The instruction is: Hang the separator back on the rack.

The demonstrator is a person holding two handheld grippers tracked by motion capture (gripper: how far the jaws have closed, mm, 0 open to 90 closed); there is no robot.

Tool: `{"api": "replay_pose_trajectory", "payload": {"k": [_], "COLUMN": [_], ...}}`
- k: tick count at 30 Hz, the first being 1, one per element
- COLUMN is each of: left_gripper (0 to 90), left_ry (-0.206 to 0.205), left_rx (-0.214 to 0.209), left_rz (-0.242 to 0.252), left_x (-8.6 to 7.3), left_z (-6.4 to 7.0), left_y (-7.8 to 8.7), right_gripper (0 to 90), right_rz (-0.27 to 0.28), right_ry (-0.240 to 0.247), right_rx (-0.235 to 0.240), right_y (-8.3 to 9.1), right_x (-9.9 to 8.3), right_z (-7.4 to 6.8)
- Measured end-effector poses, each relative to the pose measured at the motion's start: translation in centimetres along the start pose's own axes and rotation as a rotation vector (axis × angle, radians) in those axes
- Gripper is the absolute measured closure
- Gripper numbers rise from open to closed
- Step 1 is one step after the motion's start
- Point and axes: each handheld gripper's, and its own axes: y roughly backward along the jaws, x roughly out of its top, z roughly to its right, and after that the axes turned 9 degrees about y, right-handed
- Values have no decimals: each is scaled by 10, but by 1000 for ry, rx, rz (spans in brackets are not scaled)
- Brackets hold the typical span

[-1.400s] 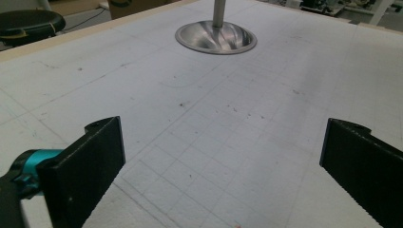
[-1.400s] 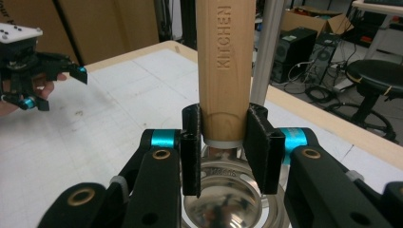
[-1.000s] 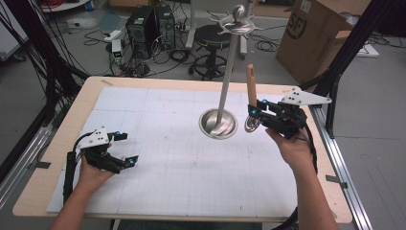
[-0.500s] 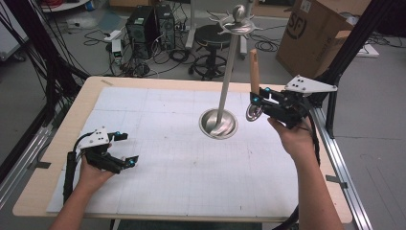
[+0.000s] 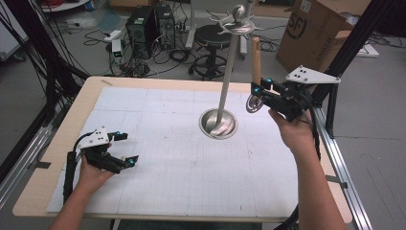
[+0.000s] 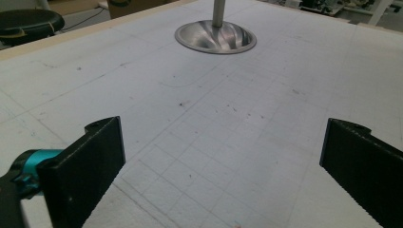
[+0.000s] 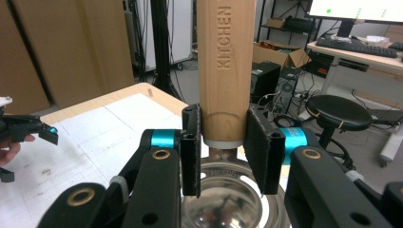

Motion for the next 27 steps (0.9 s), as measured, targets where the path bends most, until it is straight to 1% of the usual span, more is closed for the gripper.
{"api": "replay_pose_trajectory", "payload": {"k": [7, 10, 18, 20, 22, 27], "left_gripper": [17, 17, 17, 17, 17, 17], "left_ry": [1, 1, 0, 0, 1, 0], "left_rx": [0, -1, -1, -1, -2, -1], "left_rz": [0, 1, -1, 0, 3, 1], "left_x": [0, 0, 0, 0, 0, 0], "left_z": [0, 0, 0, -1, -1, 0], "left_y": [0, 0, 0, 0, 0, 0], "right_gripper": [689, 688, 688, 688, 688, 687], "right_rz": [9, 2, 1, -2, -2, -6], "right_ry": [-1, 6, 5, -2, -10, -7], "right_rx": [-4, -10, -11, -15, -14, -6], "right_y": [-2, -4, -8, -9, -10, -12], "right_x": [4, 6, 9, 8, 8, 8], "right_z": [-2, -3, -4, -3, -3, -2]}}
